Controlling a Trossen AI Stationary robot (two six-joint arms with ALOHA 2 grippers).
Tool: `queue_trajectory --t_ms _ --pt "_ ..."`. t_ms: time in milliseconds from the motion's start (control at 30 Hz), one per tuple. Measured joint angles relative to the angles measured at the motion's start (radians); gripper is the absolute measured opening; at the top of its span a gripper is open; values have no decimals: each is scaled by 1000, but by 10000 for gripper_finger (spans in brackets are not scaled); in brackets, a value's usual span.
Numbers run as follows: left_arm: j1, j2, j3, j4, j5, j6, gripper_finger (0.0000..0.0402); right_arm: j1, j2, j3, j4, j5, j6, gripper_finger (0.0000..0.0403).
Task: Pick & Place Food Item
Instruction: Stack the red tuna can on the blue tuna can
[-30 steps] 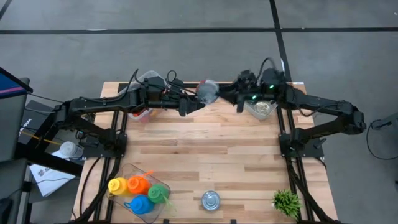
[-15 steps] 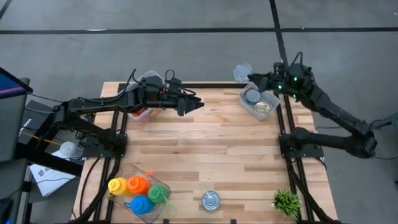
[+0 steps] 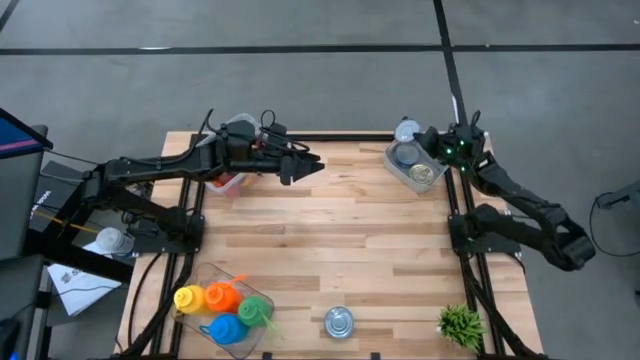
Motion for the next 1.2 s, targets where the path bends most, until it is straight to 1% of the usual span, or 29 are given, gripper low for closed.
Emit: queue_trajectory --t_ms 167,467,700,733,767,900,967,1067,1133,1200 --pt "0 -4 -1 -11 0 0 296 -42 47 0 -1 -2 28 139" --pt "1 -5 -1 -12 -1 0 296 -37 163 1 -23 -2 31 139" --pt "6 -5 -1 -11 -1 0 296 -53 169 1 -29 -7 12 139" --pt "6 -5 -1 -11 -1 0 296 -53 169 1 -32 -8 9 146" --pt "6 -5 -1 -11 -1 0 296 -53 169 1 -35 -11 6 163" --pt "6 -5 -1 -11 -1 0 296 -53 169 1 -41 -30 -7 262" --pt "6 -5 -1 -11 -1 0 296 -53 168 1 -46 -36 -7 293" --pt "6 -4 -1 -11 -1 0 296 -53 168 2 -60 -52 -7 310" --pt "6 -4 -1 -11 -1 0 296 -53 168 19 -124 -53 -24 312" --pt "6 -4 -1 -11 -1 0 296 -59 168 54 -216 -55 -90 311"
